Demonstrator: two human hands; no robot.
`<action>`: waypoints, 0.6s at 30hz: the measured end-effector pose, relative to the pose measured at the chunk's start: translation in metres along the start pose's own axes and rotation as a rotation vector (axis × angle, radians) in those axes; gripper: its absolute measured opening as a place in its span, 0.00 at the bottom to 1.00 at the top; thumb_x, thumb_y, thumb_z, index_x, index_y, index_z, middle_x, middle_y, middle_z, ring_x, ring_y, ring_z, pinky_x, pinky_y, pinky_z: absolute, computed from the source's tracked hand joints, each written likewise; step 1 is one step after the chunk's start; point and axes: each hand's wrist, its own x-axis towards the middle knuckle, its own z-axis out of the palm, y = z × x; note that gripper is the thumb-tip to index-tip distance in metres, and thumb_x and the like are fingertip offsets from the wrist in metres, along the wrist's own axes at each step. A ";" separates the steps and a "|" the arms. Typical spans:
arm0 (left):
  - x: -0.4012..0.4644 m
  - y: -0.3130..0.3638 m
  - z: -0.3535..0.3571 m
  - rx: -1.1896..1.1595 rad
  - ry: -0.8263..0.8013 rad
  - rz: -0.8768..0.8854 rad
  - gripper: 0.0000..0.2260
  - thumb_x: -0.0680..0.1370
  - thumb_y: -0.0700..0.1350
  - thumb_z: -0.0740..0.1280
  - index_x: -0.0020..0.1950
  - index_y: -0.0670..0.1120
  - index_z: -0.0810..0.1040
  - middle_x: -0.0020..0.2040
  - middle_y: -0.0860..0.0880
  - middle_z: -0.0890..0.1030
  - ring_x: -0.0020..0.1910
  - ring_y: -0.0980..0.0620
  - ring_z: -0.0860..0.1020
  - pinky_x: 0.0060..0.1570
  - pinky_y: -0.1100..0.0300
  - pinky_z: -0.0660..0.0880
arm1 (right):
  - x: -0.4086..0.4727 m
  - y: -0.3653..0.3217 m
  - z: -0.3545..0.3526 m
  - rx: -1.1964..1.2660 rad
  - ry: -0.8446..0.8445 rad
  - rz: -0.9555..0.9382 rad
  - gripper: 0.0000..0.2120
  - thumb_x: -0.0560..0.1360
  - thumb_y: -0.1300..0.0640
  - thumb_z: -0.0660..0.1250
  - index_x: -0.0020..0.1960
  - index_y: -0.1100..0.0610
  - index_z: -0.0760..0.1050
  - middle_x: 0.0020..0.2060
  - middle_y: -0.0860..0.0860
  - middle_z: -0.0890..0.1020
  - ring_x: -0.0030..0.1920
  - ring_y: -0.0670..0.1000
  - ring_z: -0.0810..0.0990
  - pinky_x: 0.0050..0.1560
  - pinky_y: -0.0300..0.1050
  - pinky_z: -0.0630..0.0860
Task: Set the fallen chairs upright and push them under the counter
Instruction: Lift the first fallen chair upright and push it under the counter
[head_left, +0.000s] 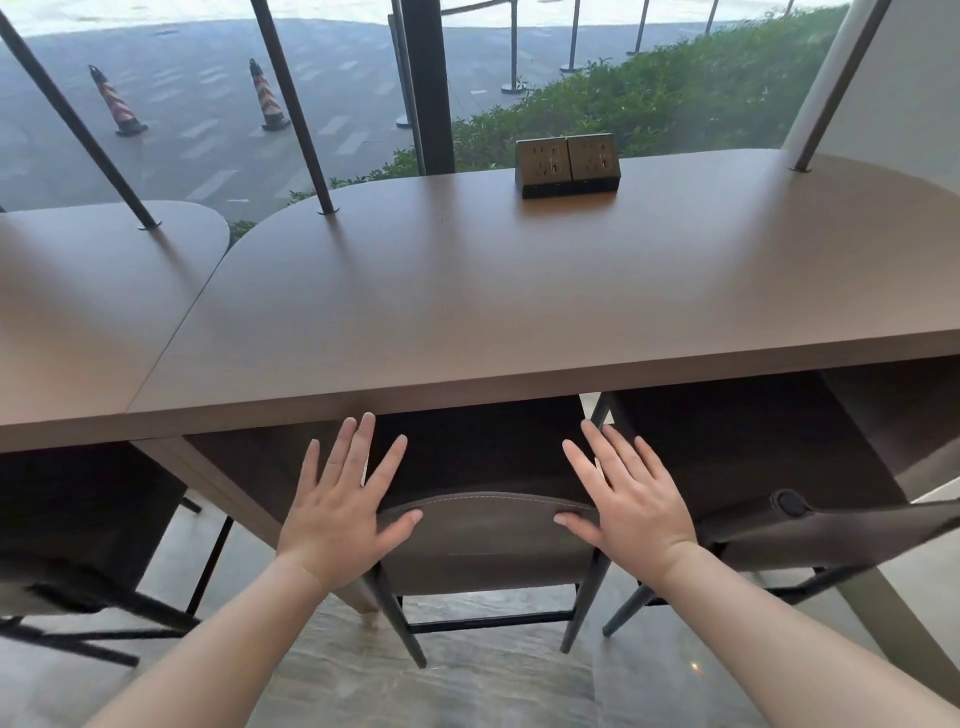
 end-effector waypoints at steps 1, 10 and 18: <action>-0.001 0.003 0.002 0.001 0.000 -0.008 0.37 0.77 0.71 0.50 0.81 0.53 0.49 0.81 0.42 0.45 0.80 0.42 0.46 0.75 0.41 0.41 | -0.001 0.002 0.002 0.002 -0.005 -0.002 0.37 0.75 0.32 0.60 0.76 0.54 0.63 0.75 0.58 0.65 0.72 0.59 0.68 0.70 0.61 0.66; -0.014 0.018 0.015 -0.014 0.005 -0.021 0.38 0.77 0.71 0.52 0.81 0.52 0.52 0.81 0.40 0.48 0.80 0.41 0.48 0.75 0.39 0.45 | -0.012 0.009 0.007 0.010 -0.065 -0.019 0.37 0.76 0.31 0.56 0.76 0.55 0.64 0.75 0.58 0.66 0.72 0.59 0.68 0.71 0.60 0.65; -0.015 0.009 0.017 -0.020 -0.003 0.004 0.37 0.77 0.71 0.50 0.80 0.52 0.51 0.82 0.42 0.47 0.80 0.43 0.49 0.75 0.40 0.46 | -0.014 -0.002 0.002 0.027 -0.135 0.022 0.37 0.76 0.31 0.53 0.75 0.55 0.65 0.74 0.58 0.67 0.72 0.59 0.69 0.69 0.59 0.67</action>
